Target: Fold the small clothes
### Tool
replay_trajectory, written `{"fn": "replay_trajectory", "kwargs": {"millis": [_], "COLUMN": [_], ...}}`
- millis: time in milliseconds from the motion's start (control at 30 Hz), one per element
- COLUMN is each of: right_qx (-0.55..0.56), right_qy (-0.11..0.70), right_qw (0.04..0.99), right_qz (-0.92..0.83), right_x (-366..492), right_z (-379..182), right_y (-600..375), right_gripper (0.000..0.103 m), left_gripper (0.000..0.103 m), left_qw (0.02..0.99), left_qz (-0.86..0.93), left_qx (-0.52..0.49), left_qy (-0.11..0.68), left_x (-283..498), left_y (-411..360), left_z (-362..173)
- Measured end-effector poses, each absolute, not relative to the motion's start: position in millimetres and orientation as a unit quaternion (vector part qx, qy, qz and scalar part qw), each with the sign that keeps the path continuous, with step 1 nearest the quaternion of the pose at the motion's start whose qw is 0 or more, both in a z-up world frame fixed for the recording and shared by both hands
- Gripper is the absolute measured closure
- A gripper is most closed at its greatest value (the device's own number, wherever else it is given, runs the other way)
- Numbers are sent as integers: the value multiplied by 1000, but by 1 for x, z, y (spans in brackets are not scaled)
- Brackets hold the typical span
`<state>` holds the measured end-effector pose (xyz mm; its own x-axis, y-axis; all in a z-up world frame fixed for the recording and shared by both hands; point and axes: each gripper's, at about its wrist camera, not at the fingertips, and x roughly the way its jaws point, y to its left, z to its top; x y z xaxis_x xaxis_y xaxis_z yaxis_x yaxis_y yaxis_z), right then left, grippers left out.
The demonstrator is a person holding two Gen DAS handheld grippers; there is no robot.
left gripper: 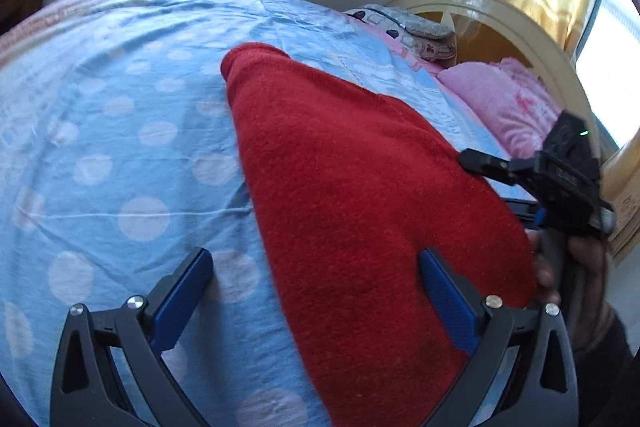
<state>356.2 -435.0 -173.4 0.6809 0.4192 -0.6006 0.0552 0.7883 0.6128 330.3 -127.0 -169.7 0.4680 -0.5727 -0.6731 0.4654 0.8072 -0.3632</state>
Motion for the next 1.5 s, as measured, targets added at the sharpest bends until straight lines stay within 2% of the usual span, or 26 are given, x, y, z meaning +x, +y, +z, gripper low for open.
{"fn": "replay_trajectory", "kwargs": {"millis": [100, 200, 400, 600, 700, 800, 867, 1100, 1267, 1500], "right_qx": [353, 342, 330, 349, 341, 329, 331, 308, 278, 249], "right_qy": [383, 382, 402, 412, 419, 420, 418, 405, 401, 381], "right_qw": [847, 851, 845, 830, 828, 833, 832, 848, 865, 885], "right_qz": [109, 114, 125, 139, 150, 149, 153, 146, 122, 103], "right_x": [365, 369, 388, 410, 419, 413, 412, 408, 405, 383], "right_z": [-183, -181, -185, -192, -193, -194, -195, -195, -188, -171], "right_y": [-447, -442, -428, -427, -422, -417, -415, -416, -405, -395], "right_gripper": [31, 32, 44, 47, 56, 63, 66, 69, 71, 74], "left_gripper": [0, 0, 0, 0, 0, 9, 23, 35, 56, 61], "left_qw": [856, 856, 859, 859, 860, 859, 856, 870, 877, 880], "left_qz": [-304, -305, -302, -302, -304, -312, -327, -320, -313, -300], "left_qx": [-55, -54, -51, -53, -54, -49, -39, 12, 44, 81], "left_qy": [415, 414, 411, 409, 406, 403, 399, 376, 362, 358], "left_x": [327, 325, 325, 326, 326, 323, 319, 309, 298, 286], "left_y": [-131, -133, -132, -131, -132, -134, -138, -152, -157, -158], "left_z": [-169, -168, -168, -169, -169, -168, -166, -159, -153, -143]}}
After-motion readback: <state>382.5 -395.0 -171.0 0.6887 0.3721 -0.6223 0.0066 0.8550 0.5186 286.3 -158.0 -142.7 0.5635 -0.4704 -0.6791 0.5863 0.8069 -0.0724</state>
